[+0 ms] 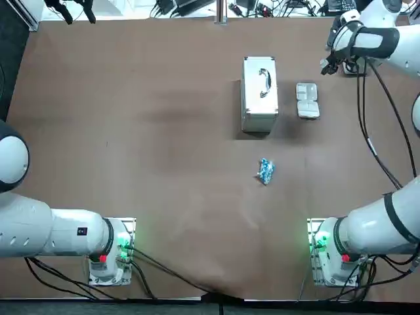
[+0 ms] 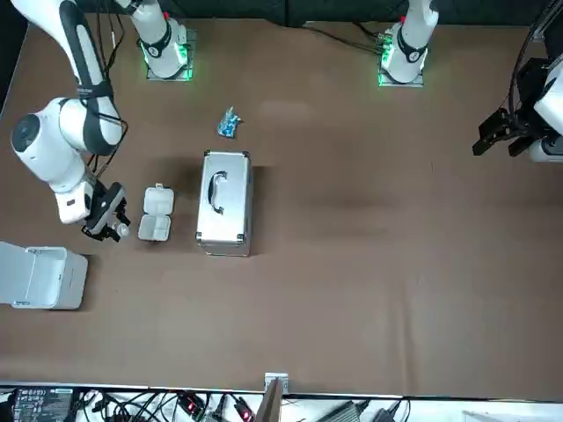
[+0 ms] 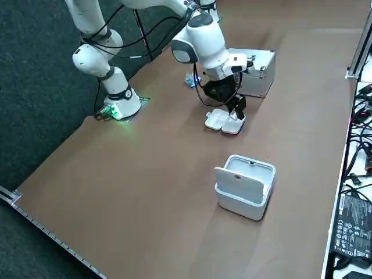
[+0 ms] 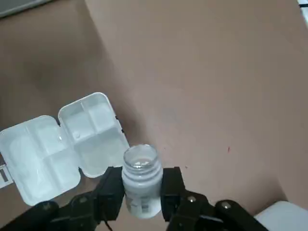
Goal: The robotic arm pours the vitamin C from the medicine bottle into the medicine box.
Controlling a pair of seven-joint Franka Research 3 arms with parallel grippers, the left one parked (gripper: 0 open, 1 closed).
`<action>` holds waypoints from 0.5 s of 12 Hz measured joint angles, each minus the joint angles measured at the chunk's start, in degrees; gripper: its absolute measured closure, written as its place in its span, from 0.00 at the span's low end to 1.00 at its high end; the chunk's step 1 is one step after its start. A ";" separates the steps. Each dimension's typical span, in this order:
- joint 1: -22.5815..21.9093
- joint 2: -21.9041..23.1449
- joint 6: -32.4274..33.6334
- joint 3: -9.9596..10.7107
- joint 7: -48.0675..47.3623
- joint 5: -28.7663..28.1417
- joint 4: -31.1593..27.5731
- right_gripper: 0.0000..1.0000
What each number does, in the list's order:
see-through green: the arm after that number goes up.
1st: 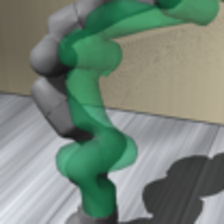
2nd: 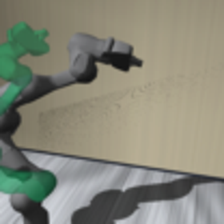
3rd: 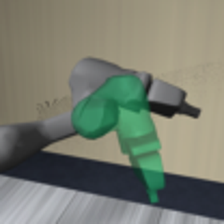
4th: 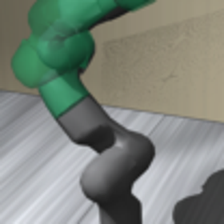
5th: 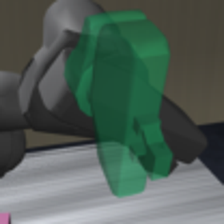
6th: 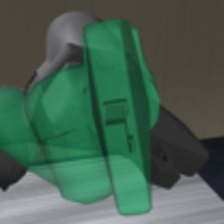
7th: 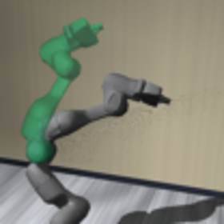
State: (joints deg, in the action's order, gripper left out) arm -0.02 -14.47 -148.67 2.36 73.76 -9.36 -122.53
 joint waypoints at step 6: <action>-2.04 -0.23 0.06 -1.89 -8.80 15.95 0.00 0.57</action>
State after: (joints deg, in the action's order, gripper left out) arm -2.06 -14.70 -148.61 0.47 64.97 6.58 -122.54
